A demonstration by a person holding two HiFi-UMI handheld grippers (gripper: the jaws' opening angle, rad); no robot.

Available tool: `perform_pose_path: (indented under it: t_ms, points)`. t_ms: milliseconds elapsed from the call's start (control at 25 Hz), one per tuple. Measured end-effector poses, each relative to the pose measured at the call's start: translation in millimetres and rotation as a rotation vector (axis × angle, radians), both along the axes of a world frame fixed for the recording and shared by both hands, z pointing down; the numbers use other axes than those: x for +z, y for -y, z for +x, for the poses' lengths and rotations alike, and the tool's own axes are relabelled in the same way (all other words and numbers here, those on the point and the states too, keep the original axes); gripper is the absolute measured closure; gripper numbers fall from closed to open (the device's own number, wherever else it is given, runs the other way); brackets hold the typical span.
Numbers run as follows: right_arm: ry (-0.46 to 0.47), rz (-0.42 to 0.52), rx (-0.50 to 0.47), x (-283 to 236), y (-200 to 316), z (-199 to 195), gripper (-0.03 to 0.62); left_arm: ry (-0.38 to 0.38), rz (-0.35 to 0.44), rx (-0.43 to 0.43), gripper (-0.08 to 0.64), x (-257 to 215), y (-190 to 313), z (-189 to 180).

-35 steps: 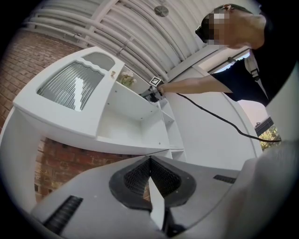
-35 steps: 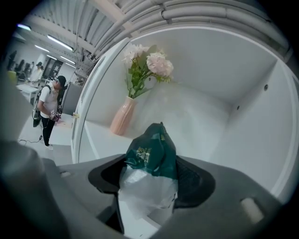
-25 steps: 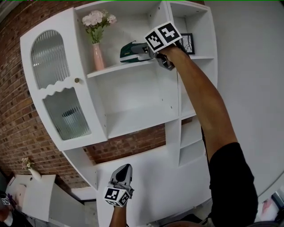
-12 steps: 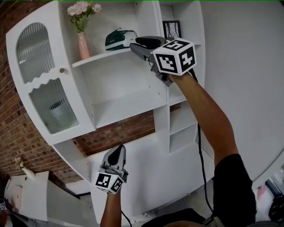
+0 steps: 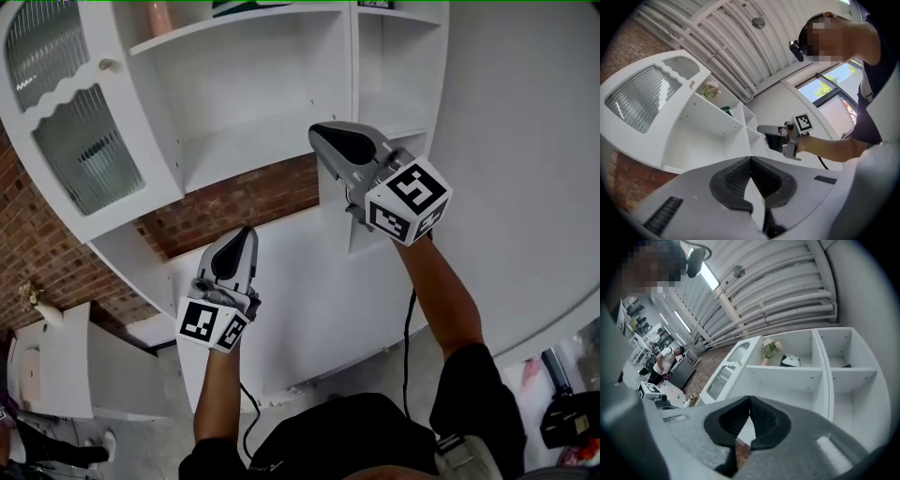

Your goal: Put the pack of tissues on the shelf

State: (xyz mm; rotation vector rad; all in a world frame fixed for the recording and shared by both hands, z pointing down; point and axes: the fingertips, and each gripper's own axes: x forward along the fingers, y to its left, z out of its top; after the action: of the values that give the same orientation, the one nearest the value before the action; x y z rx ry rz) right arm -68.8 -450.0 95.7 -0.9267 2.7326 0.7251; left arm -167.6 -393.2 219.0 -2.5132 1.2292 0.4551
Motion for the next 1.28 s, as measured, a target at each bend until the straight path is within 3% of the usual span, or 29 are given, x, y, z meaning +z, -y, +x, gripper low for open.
perform_pose_path:
  t_ms: [400, 640, 920, 1280]
  points:
    - [-0.015, 0.014, -0.048, 120, -39, -34, 0.589, 0.014, 0.006, 0.011, 0.563, 7, -6, 15]
    - [0.031, -0.051, -0.047, 158, -42, -39, 0.591, 0.016, -0.014, 0.000, 0.563, 21, -3, 15]
    - [0.022, -0.084, -0.037, 181, -40, -41, 0.592, 0.006, -0.039, -0.013, 0.563, 36, 2, 13]
    - [0.022, -0.076, -0.060, 171, -42, -44, 0.592, -0.011, -0.052, -0.025, 0.563, 40, 0, 7]
